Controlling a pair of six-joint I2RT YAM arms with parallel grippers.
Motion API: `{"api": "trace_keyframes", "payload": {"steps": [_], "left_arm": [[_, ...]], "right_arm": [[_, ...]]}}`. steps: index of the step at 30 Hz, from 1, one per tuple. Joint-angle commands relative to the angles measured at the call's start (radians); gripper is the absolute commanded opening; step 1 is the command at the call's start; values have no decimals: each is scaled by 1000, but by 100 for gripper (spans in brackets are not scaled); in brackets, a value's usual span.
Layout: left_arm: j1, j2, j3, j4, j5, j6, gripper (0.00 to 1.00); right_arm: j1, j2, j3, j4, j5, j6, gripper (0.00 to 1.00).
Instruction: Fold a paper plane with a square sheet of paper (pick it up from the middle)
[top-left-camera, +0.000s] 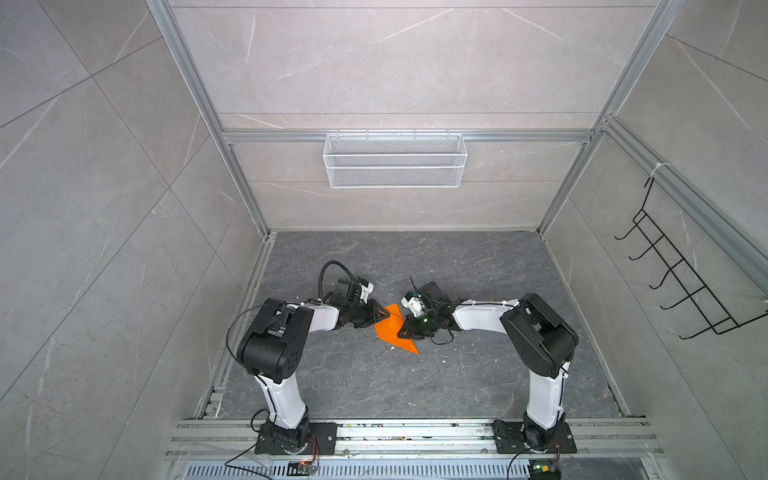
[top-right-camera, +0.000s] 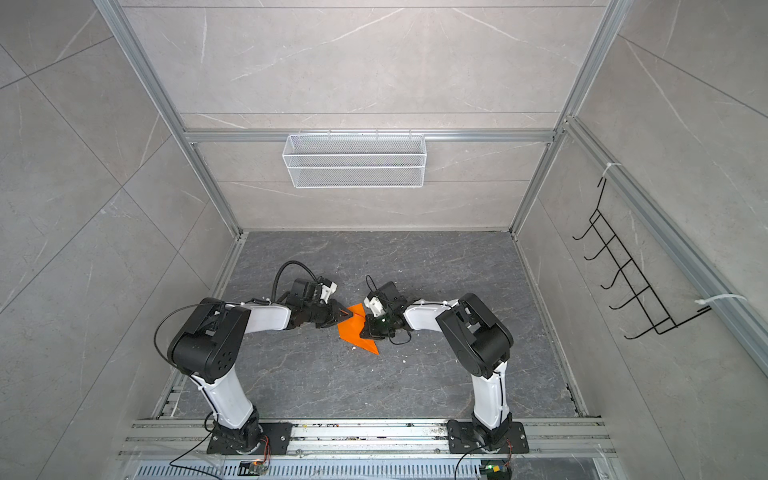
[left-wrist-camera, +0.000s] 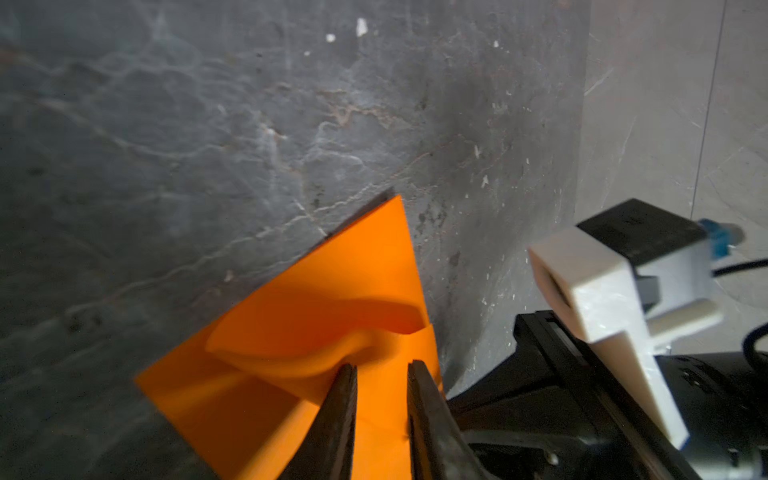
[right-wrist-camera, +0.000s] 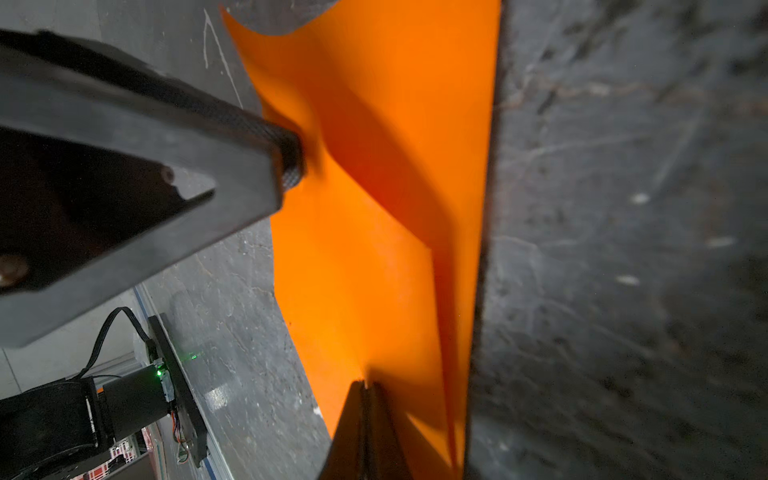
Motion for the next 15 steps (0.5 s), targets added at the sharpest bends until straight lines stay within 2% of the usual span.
{"api": "trace_keyframes", "payload": {"steps": [1,3,9,11,15], "left_arm": [[-56,-63,-36,19,-6,18,28],[-76,-61,-52,33,-12,12,26],[-85,-25,-81,60,-30,-1,13],[-86,-17,-83,58,-31,8,11],[-82,18,-87,11,-105,41,10]], "right_arm": [[-6,54,-35,-49,78,16,6],[-6,57,-37,-46,78,20,6],[-10,66,-34,-42,69,21,6],[-11,68,-35,-42,70,21,6],[-14,68,-43,-38,71,22,6]]}}
